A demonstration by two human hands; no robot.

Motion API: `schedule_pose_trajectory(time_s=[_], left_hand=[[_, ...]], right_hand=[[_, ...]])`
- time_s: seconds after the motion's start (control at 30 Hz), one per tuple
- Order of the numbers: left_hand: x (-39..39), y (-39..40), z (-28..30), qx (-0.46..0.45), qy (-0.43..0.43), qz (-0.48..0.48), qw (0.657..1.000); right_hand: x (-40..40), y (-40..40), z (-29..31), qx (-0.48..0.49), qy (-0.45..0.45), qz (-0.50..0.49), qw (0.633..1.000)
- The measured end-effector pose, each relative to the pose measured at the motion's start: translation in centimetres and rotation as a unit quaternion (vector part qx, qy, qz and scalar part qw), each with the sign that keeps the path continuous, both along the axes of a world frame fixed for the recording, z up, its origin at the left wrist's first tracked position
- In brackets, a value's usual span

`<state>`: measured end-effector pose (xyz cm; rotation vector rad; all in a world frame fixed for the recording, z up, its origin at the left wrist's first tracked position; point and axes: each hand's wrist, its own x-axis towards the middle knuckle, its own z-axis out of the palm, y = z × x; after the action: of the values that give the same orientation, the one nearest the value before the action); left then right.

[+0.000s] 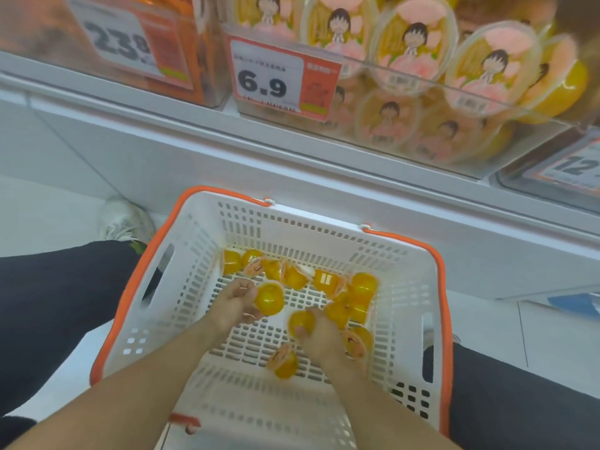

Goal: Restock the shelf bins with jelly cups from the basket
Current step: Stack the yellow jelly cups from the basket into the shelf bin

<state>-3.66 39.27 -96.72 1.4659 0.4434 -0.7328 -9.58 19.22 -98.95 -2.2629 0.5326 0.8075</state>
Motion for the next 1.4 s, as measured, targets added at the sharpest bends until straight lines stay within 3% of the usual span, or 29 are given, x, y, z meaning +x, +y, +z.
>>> schedule_pose_trajectory(time_s=[0.07, 0.17, 0.3, 0.4, 0.5, 0.6, 0.7, 0.83, 0.97, 1.17, 1.3, 1.4], left_hand=[[0.7, 0.0, 0.9, -0.065, 0.020, 0.049, 0.996], [1.8, -0.6, 2.0, -0.136, 0.050, 0.096, 0.985], [2.7, -2.3, 4.5, -0.232, 0.117, 0.105, 0.960], [3.0, -3.9, 7.4, -0.340, 0.176, 0.030, 0.923], [3.7, -5.9, 11.8, -0.352, 0.149, -0.108, 0.918], [4.8, -7.3, 17.5, -0.247, 0.066, -0.228, 0.940], [5.9, -7.3, 22.9, -0.117, -0.047, -0.277, 0.953], [6.8, -6.5, 28.7, -0.025, -0.190, -0.320, 0.928], [7.3, -5.6, 32.8, -0.001, -0.277, -0.303, 0.912], [8.2, -6.5, 36.6, -0.025, -0.340, -0.216, 0.915], [10.3, -7.2, 36.4, -0.046, -0.336, -0.045, 0.940], [10.6, -7.0, 36.2, -0.047, -0.322, 0.002, 0.946]], right_hand=[[0.5, -0.4, 1.3, 0.134, 0.012, -0.139, 0.981], [1.5, -1.4, 4.5, 0.297, -0.009, -0.292, 0.909], [2.0, -3.2, 9.0, 0.470, -0.027, -0.369, 0.801], [2.4, -4.4, 11.7, 0.546, -0.045, -0.370, 0.750], [3.3, -5.1, 14.5, 0.555, -0.080, -0.340, 0.755], [4.3, -4.8, 18.9, 0.558, -0.102, -0.285, 0.773], [5.1, -4.4, 23.3, 0.528, -0.154, -0.253, 0.796], [5.5, -3.7, 27.7, 0.483, -0.209, -0.234, 0.817], [5.7, -3.9, 32.2, 0.483, -0.224, -0.169, 0.829], [6.1, -5.9, 38.4, 0.498, -0.328, -0.115, 0.795], [8.6, -6.7, 40.4, 0.351, -0.418, -0.172, 0.820], [11.9, -7.4, 42.0, 0.128, -0.460, -0.154, 0.865]])
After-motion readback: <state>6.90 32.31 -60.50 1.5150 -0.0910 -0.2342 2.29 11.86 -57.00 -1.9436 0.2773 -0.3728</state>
